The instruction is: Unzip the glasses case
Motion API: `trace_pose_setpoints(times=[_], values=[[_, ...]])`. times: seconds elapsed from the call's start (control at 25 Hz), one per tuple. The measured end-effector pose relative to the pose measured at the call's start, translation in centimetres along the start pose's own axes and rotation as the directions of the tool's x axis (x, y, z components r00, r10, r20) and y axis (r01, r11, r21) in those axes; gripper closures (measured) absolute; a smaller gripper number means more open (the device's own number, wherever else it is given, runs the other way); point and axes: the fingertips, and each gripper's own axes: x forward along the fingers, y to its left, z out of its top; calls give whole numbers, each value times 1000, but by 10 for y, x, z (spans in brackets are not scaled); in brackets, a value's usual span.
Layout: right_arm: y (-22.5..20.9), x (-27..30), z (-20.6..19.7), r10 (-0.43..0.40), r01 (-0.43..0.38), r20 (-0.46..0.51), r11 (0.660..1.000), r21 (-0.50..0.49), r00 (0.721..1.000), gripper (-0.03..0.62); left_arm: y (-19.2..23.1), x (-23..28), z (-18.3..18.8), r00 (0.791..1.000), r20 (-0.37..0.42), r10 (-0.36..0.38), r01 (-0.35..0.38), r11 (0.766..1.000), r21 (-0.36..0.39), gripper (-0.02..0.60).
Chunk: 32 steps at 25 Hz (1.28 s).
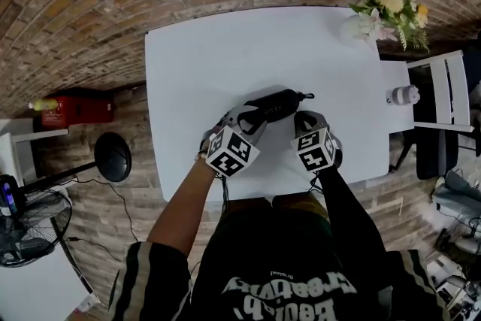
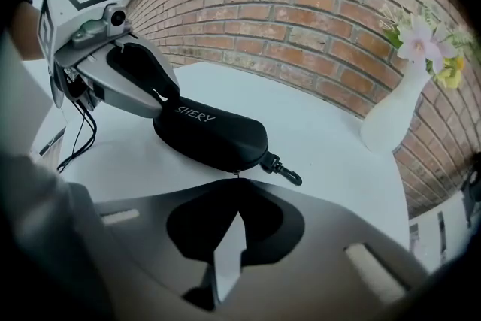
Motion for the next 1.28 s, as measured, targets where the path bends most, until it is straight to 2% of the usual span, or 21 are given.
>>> trace_pose_setpoints(times=[0.56,0.92,1.12,1.28], values=[[-10,3,1,-1,1,-1,1000,-31,1000,580,0,0,0,1000,8,-13,13,1000,-9,479],[-25,9,9,3,-3,-5,992,-127,1000,580,1,-1,0,999,15,-28,28,1000,-7,480],[-23,7,6,10,-13,-17,992,-126,1000,580,1,-1,2,1000,-30,7,-7,1000,18,480],[-13,1,-3,25,-28,-33,995,-95,999,580,-11,-3,4,999,-22,38,-38,999,0,479]])
